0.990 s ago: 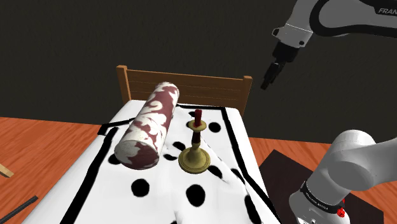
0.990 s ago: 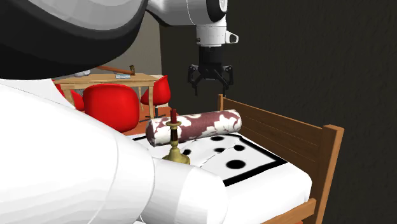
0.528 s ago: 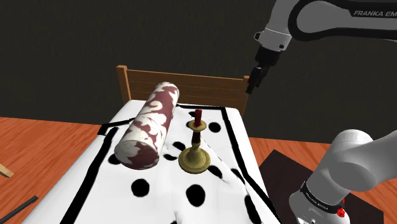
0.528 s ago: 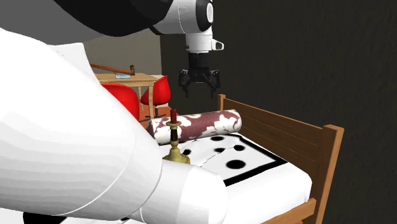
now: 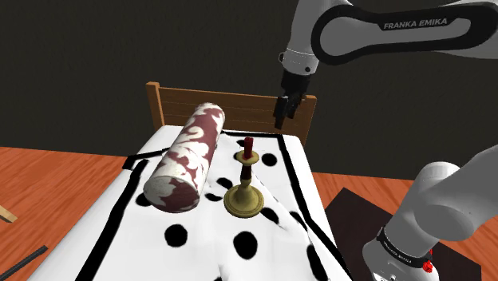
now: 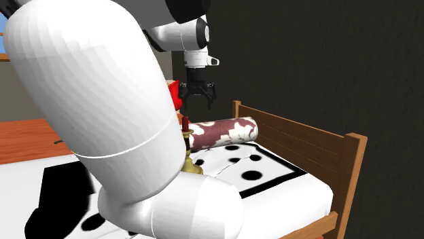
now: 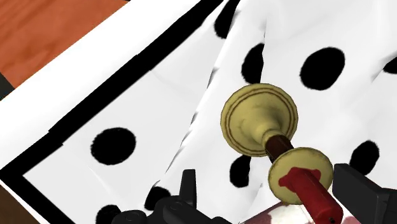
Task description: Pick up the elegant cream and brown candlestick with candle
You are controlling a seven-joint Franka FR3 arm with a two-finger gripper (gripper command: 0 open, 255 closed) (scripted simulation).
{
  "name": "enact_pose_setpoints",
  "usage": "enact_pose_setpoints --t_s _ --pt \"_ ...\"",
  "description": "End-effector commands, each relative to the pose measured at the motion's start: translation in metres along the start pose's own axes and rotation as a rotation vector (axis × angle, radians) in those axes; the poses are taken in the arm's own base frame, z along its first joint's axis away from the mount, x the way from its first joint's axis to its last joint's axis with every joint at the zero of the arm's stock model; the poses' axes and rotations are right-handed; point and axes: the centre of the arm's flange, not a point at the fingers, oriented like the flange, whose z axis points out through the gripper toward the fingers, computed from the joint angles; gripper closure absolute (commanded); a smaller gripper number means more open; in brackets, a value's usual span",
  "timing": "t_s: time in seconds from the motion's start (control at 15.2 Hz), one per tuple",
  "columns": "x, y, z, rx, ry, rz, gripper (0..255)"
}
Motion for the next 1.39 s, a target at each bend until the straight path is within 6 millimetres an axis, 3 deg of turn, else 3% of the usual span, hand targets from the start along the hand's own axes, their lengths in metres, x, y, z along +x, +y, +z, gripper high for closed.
enact_pose_setpoints --t_s 0.0,0.46,1.06,1.12,1.32 --pt "0.022 -0.017 0.010 -0.001 -0.018 -0.010 0" --pt "0.083 -0.079 0.046 -0.007 -0.075 -0.046 0" --pt "0.080 -0.079 0.086 -0.007 -0.075 -0.046 0" --pt "0.079 -0.079 0.086 -0.007 -0.075 -0.046 255" --pt "0.079 -0.079 0.086 -0.007 -0.075 -0.046 255"
